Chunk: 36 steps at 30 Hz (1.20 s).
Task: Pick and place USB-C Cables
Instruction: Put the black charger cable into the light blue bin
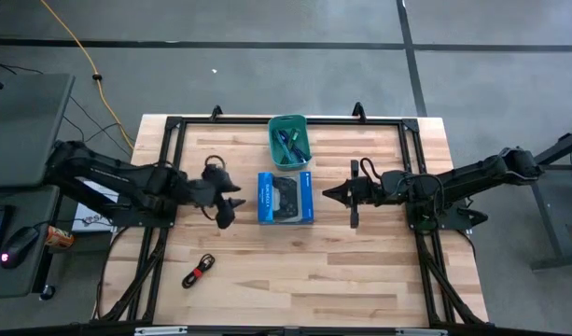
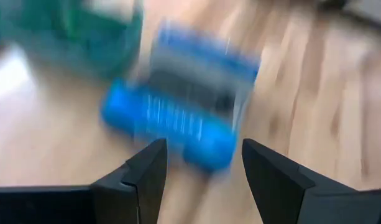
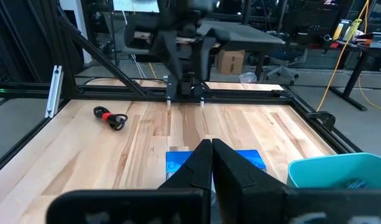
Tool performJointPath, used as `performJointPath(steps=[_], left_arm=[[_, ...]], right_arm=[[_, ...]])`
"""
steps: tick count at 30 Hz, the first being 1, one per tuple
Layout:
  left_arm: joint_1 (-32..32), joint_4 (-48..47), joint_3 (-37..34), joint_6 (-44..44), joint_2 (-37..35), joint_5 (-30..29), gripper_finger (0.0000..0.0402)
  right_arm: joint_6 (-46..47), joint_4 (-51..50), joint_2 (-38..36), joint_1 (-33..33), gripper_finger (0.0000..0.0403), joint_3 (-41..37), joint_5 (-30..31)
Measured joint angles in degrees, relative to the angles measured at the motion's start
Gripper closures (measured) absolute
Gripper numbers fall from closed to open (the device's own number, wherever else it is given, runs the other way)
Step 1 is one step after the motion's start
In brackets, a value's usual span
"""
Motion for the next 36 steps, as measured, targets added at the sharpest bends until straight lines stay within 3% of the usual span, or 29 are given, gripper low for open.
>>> performJointPath(steps=[4, 7, 14, 24, 31, 36], left_arm=[[-3.4, -20.6, 6.6, -13.7, 5.7, 8.9, 0.0213], [-8.4, -27.5, 7.0, -24.2, 9.4, 14.5, 0.0213], [-23.9, -28.8, 6.9, -42.5, 18.4, 18.3, 0.0213], [-42.3, -27.6, 6.9, -70.6, 26.1, 17.7, 0.0213], [-43.2, -17.4, 6.9, -70.9, 30.9, 16.6, 0.0213], [-42.5, -16.8, 6.9, -70.3, 32.3, 16.4, 0.0213]], right_arm=[[-0.1, -0.2, 0.0, 0.0, 0.0403, 0.0, 0.0], [-0.1, -0.4, 0.0, 0.0, 0.0403, 0.0, 0.0], [0.0, -0.4, 0.0, 0.0, 0.0403, 0.0, 0.0], [0.0, -0.6, 0.0, 0.0, 0.0403, 0.0, 0.0], [0.0, -0.6, 0.0, 0.0, 0.0403, 0.0, 0.0], [0.0, -0.7, 0.0, 0.0, 0.0403, 0.0, 0.0]])
